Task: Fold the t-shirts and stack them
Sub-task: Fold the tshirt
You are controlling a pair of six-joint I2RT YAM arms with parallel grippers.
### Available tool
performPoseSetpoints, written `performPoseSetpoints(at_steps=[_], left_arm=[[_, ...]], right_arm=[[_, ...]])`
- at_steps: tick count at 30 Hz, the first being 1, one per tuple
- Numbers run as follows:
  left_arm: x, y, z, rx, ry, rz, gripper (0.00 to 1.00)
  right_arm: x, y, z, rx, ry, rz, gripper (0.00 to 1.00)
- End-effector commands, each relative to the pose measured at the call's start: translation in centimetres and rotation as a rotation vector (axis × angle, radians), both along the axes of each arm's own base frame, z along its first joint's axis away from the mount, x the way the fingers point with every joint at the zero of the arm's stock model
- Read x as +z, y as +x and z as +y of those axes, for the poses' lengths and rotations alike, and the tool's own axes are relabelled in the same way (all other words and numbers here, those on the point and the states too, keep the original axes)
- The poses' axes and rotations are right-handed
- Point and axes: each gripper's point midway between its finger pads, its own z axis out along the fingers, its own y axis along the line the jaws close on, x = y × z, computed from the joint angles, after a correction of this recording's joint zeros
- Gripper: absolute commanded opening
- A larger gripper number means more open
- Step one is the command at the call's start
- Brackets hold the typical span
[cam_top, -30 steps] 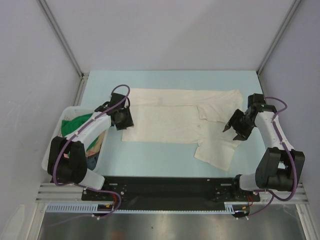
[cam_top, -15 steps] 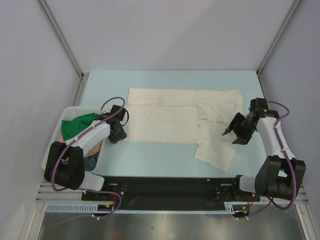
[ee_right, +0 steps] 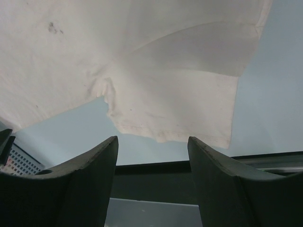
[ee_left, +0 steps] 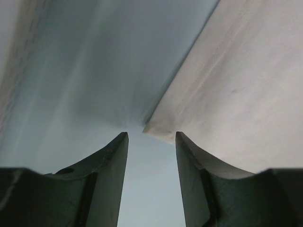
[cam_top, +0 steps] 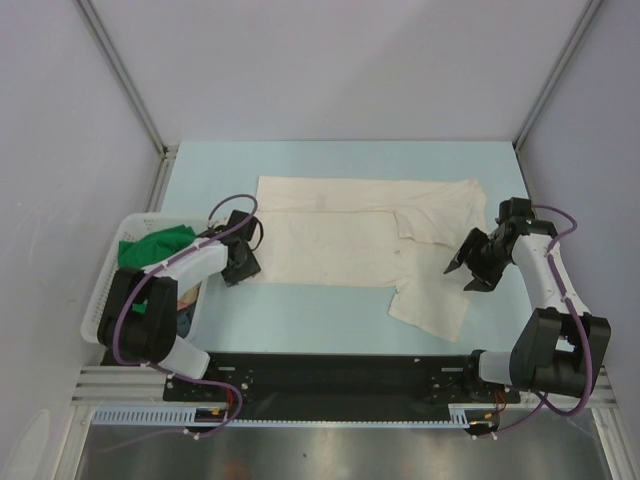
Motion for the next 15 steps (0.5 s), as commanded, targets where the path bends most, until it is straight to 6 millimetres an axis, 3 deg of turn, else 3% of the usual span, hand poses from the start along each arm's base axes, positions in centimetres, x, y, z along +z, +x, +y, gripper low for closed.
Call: performPoseSetpoints(at_steps=[1,10,15], left_arm=[[-0.8,-0.5,0.4,0.029,0.011,0.019,0.50],[-1.9,-1.2,0.5,0.030,-0.002,0.047,0.42],[-1.9,-0.7,0.8,0.016,0.015,0.042,0.29]], right_arm=[[0.1,0.1,0.0,0.002,0.015,0.001,0.66],[-0.4,-0.4,-1.0,-0.039,-0.018,0.033,0.67],[-1.4,-1.3,-2.5,-0.089,-0.056,0.088,0.68]])
